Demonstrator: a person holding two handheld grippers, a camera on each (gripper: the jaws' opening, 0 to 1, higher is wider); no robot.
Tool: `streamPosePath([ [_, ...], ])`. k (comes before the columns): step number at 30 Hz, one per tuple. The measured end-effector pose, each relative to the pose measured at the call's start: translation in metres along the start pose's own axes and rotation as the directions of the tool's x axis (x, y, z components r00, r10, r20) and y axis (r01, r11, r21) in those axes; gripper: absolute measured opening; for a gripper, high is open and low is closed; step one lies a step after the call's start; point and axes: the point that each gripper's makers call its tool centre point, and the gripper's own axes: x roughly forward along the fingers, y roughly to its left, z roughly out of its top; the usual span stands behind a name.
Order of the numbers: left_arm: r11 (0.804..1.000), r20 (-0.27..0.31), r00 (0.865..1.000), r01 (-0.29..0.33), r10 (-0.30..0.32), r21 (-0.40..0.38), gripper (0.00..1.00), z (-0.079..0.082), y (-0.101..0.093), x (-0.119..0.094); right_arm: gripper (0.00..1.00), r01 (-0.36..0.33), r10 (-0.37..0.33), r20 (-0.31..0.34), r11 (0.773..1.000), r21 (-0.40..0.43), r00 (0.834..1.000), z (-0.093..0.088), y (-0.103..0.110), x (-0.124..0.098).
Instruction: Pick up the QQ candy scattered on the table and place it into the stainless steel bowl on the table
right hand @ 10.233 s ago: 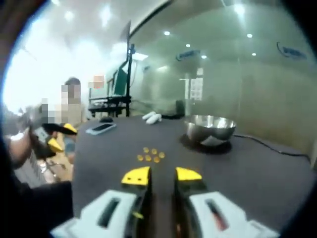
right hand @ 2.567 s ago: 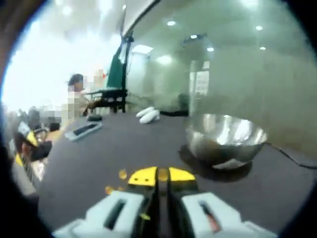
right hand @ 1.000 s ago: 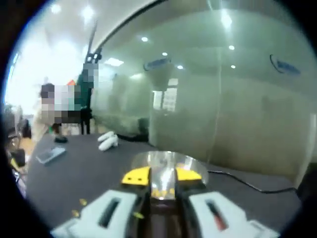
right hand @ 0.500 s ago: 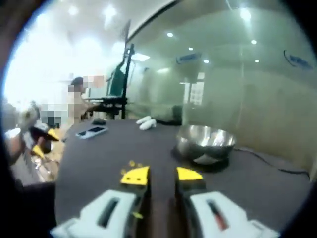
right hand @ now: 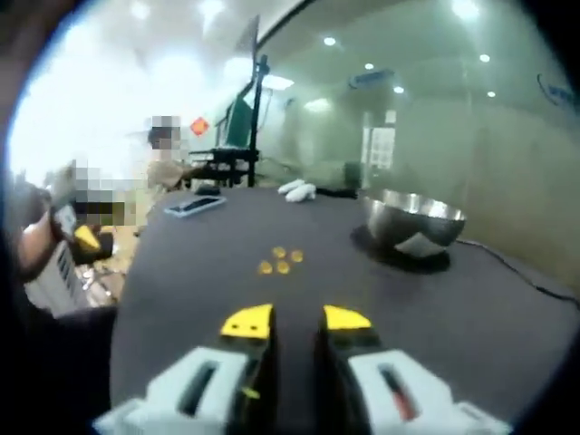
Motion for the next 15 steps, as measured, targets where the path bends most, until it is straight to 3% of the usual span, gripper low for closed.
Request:
streamPosePath([
  [6, 0.999, 0.038, 0.999, 0.009, -0.008, -0.049, 0.44, 0.008, 0.001, -0.005, 0.21, -0.07, 0.07, -0.012, 0.998, 0.004, 0.997, 0.003, 0.018, 0.02],
  [15, 1.0, 0.001, 1.0, 0.02, -0.02, -0.007, 0.44, 0.001, -0.004, -0.006, 0.2, -0.116, 0.117, -0.044, 0.993, 0.021, 0.992, 0.005, 0.028, 0.06],
])
